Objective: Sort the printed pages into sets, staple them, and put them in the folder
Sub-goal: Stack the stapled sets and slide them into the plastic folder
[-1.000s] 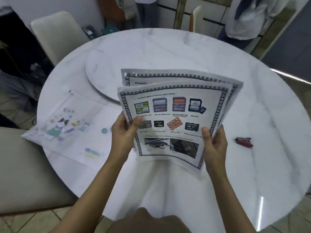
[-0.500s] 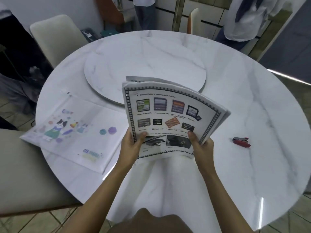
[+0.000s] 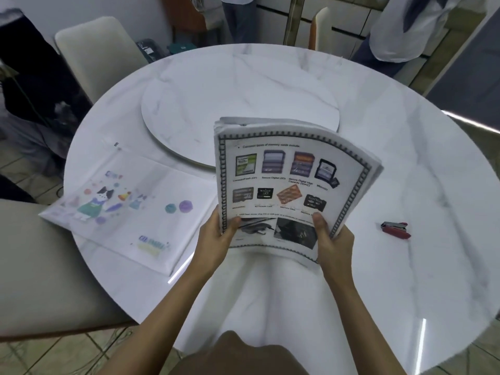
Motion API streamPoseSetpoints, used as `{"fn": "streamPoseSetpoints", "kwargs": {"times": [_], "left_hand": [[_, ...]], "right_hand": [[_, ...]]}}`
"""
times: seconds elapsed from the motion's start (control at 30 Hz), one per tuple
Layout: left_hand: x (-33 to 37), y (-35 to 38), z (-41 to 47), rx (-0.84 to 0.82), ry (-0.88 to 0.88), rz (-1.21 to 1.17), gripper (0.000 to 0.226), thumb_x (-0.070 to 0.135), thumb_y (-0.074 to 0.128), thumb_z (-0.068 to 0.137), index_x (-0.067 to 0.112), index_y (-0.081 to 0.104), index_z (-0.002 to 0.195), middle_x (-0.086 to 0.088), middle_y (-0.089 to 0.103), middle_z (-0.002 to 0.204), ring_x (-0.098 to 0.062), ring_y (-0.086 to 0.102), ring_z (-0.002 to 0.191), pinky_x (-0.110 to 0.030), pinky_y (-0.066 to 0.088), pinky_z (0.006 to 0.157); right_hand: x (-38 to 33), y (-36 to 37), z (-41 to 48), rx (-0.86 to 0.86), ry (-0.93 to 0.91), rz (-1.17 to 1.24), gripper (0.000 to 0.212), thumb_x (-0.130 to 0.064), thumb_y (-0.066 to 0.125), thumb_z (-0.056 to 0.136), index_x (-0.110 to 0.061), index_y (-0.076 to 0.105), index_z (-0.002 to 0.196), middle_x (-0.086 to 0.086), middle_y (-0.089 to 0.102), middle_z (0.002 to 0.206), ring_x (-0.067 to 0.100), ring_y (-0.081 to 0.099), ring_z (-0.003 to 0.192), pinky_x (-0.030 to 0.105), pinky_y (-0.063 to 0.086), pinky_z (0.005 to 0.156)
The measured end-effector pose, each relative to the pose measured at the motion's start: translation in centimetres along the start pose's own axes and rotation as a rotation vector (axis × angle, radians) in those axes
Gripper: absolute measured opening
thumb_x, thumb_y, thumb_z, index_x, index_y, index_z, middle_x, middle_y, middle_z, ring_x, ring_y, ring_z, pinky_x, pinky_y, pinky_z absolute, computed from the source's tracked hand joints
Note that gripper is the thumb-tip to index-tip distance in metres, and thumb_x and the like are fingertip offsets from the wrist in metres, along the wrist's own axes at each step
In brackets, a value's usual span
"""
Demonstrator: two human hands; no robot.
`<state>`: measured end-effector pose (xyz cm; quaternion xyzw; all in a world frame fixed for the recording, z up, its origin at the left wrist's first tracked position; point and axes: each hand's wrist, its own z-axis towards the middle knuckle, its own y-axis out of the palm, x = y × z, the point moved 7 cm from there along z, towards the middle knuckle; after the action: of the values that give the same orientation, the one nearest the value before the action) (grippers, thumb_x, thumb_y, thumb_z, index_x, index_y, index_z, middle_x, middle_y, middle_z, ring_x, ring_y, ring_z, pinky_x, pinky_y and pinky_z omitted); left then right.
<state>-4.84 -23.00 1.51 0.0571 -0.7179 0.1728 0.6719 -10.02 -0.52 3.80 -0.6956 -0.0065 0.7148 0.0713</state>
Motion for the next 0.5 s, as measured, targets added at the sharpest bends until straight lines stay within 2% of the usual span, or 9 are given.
{"fn": "streamPoseSetpoints", "kwargs": {"times": [0.1,0.17,0.2,0.3,0.33,0.4,0.5], "left_hand": [[-0.4,-1.1,0.7,0.03,-0.01,0.142,0.02,0.027,0.053,0.091,0.019,0.055,0.11,0.01,0.066,0.101,-0.005,0.062,0.092,-0.012,0.047,0.077],[-1.4,-2.5,1.2,0.102,-0.017,0.295,0.022,0.024,0.052,0.092,0.015,0.055,0.111,0.003,0.065,0.106,-0.014,0.06,0.095,-0.014,0.044,0.076],[-2.1,-3.5,1.4,0.145,-0.017,0.418,0.026,0.022,0.052,0.091,0.013,0.054,0.116,-0.002,0.062,0.112,-0.019,0.057,0.101,-0.021,0.043,0.081],[-5.1,-6.1,1.3,0.212,-0.087,0.96,0.047,0.017,0.058,0.086,0.006,0.044,0.13,-0.019,0.046,0.136,-0.038,0.043,0.121,-0.045,0.038,0.096],[-6.2,-6.8,0.9,0.208,-0.135,1.055,0.053,0.018,0.059,0.084,0.003,0.042,0.132,-0.023,0.039,0.141,-0.042,0.037,0.127,-0.049,0.034,0.1],[-7.6,-7.4,0.2,0.195,-0.199,1.075,0.057,0.022,0.058,0.085,0.001,0.039,0.135,-0.027,0.034,0.144,-0.045,0.032,0.132,-0.054,0.03,0.105],[-8.1,-7.5,-0.6,0.138,-0.173,1.065,0.058,0.026,0.055,0.088,0.003,0.036,0.138,-0.025,0.033,0.146,-0.044,0.029,0.134,-0.053,0.028,0.107]], "right_hand": [[0.0,-0.2,0.7,-0.013,-0.05,-0.137,0.02,-0.021,0.057,0.088,-0.019,0.058,0.108,-0.015,0.063,0.094,-0.015,0.062,0.081,0.004,0.048,0.074],[0.1,-0.3,0.8,-0.004,-0.071,-0.221,0.026,-0.022,0.056,0.089,-0.01,0.061,0.112,-0.006,0.063,0.097,-0.005,0.061,0.081,-0.001,0.045,0.071],[0.2,-0.4,0.9,0.005,-0.073,-0.255,0.03,-0.022,0.056,0.09,-0.005,0.061,0.114,-0.003,0.062,0.1,0.004,0.061,0.083,0.0,0.044,0.07],[0.8,-0.9,0.8,0.034,-0.059,-0.334,0.034,-0.023,0.054,0.091,-0.001,0.059,0.116,0.005,0.062,0.102,0.017,0.058,0.089,0.02,0.048,0.08],[1.0,-1.0,0.8,0.043,-0.05,-0.349,0.034,-0.024,0.053,0.091,0.0,0.059,0.115,0.008,0.063,0.101,0.018,0.057,0.088,0.026,0.048,0.082],[1.2,-1.5,0.8,0.06,-0.045,-0.386,0.034,-0.023,0.052,0.092,0.001,0.059,0.115,0.013,0.064,0.103,0.019,0.056,0.087,0.028,0.047,0.082],[1.5,-2.2,0.9,0.08,-0.036,-0.446,0.035,-0.023,0.051,0.093,0.003,0.058,0.115,0.02,0.065,0.106,0.02,0.054,0.083,0.024,0.045,0.076]]}}
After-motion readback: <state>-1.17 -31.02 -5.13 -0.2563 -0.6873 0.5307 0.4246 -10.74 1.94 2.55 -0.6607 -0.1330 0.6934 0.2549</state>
